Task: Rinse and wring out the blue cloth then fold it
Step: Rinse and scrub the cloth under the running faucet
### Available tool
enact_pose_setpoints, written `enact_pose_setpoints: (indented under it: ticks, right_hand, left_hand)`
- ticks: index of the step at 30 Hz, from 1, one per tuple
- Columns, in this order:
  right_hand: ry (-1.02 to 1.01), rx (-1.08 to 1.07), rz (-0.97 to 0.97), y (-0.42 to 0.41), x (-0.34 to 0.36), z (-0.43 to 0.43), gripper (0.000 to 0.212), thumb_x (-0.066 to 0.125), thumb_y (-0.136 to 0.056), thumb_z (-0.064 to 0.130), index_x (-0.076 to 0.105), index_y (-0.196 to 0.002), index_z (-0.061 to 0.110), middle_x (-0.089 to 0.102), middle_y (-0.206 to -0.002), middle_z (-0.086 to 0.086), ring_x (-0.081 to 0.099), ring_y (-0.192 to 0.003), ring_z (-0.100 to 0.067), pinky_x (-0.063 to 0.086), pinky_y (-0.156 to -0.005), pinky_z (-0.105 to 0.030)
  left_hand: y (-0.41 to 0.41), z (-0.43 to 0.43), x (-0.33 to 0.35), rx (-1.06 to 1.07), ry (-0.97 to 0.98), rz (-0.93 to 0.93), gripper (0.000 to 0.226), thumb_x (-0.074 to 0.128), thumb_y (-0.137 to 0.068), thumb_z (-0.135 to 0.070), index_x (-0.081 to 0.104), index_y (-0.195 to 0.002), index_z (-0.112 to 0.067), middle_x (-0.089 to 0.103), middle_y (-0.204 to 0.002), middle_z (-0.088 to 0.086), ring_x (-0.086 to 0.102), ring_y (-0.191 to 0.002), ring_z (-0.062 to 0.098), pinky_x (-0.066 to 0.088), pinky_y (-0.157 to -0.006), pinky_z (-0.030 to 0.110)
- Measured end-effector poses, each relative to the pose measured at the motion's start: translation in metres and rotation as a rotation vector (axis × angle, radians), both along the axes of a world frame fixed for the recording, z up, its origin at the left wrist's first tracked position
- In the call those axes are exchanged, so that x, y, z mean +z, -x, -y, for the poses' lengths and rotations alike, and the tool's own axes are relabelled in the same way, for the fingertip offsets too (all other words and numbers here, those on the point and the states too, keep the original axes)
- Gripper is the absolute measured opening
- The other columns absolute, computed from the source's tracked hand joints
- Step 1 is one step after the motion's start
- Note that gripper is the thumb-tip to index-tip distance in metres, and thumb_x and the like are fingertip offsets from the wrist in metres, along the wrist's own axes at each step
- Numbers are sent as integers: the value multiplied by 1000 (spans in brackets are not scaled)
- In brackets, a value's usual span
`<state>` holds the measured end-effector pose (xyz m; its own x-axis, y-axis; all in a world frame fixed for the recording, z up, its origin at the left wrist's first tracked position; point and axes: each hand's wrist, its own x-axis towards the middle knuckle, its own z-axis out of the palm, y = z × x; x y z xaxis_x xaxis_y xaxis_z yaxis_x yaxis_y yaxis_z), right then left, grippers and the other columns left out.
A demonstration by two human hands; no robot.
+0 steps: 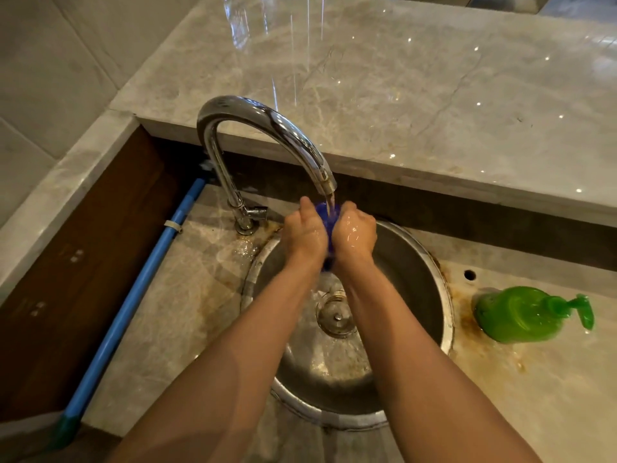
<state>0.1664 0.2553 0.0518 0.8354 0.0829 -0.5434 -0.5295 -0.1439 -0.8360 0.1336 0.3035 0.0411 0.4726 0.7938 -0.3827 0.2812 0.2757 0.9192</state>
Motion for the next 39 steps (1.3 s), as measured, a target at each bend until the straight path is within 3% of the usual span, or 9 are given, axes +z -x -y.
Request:
enact_pose_setpoints:
  ticks: [4, 7, 10, 19, 24, 28, 31, 34, 39]
  right_hand:
    - [-469, 53, -375, -9, 5, 21, 34, 67, -91, 27, 64, -118, 7, 71, -115, -18, 70, -104, -32, 57, -91, -49]
    - [-637, 168, -310, -20, 0, 37, 42, 70, -86, 10, 59, -126, 8, 66, -122, -17, 65, -113, -34, 54, -97, -50]
    - [-627, 280, -222, -27, 0, 47, 42, 70, -80, 3, 63, -120, 13, 69, -115, -12, 73, -95, -26, 61, -73, -39]
    - [-900, 321, -273, -21, -5, 58, 45, 52, -90, -3, 59, -133, 6, 62, -135, -18, 57, -127, -34, 45, -108, -48]
    - [-387, 536, 15, 1, 2, 43, 28, 67, -86, 30, 67, -114, 34, 70, -116, 1, 68, -107, -19, 57, -87, -36]
    - [61, 372, 487, 1, -2, 22, 21, 56, -95, 43, 60, -85, 26, 66, -75, 5, 61, -65, 0, 47, -61, -25]
    - [78, 277, 344, -12, -2, 15, 34, 52, -98, 44, 65, -85, 16, 69, -79, -7, 68, -75, -21, 56, -72, -42]
    - [-76, 266, 142, -14, -3, 24, 31, 49, -100, 45, 64, -97, 18, 69, -89, -6, 69, -82, -24, 57, -85, -43]
    - [-20, 426, 536, 29, -1, 3, 30, 47, -92, 44, 58, -69, 28, 59, -65, 10, 55, -64, -6, 43, -60, -22]
  left_hand:
    - [7, -9, 3, -83, 409, 130, 8, 61, -95, -23, 65, -99, -17, 72, -92, 7, 72, -72, 17, 56, -53, 28]
    - [9, -24, 6, -25, 505, 304, 37, 70, -81, 1, 59, -111, -18, 65, -120, 14, 68, -97, 28, 58, -65, 38]
    - [15, -30, 9, -6, 655, 443, 49, 66, -80, 6, 55, -122, -17, 61, -129, 14, 64, -111, 32, 57, -75, 44]
    - [18, -16, 9, 32, 874, 200, 35, 64, -89, -47, 72, -102, -16, 77, -88, 16, 75, -75, 34, 60, -62, 45]
    - [17, -8, 12, -136, 662, 45, 26, 68, -83, -41, 77, -97, -20, 76, -99, 12, 70, -91, 29, 55, -79, 40]
    - [13, -7, 14, -101, 511, 119, 20, 58, -95, -30, 68, -110, -21, 75, -102, 10, 74, -89, 26, 58, -73, 41]
    - [18, -17, 17, -159, 636, 185, 25, 63, -86, -40, 81, -81, -24, 78, -92, 6, 76, -84, 25, 54, -76, 46]
    - [20, -32, 11, -143, 609, 230, 25, 69, -82, -32, 76, -103, -21, 75, -108, 10, 72, -96, 32, 55, -82, 54]
    - [12, -25, 14, -15, 593, 92, 27, 59, -92, -34, 72, -89, -10, 73, -80, 9, 70, -79, 26, 55, -78, 37]
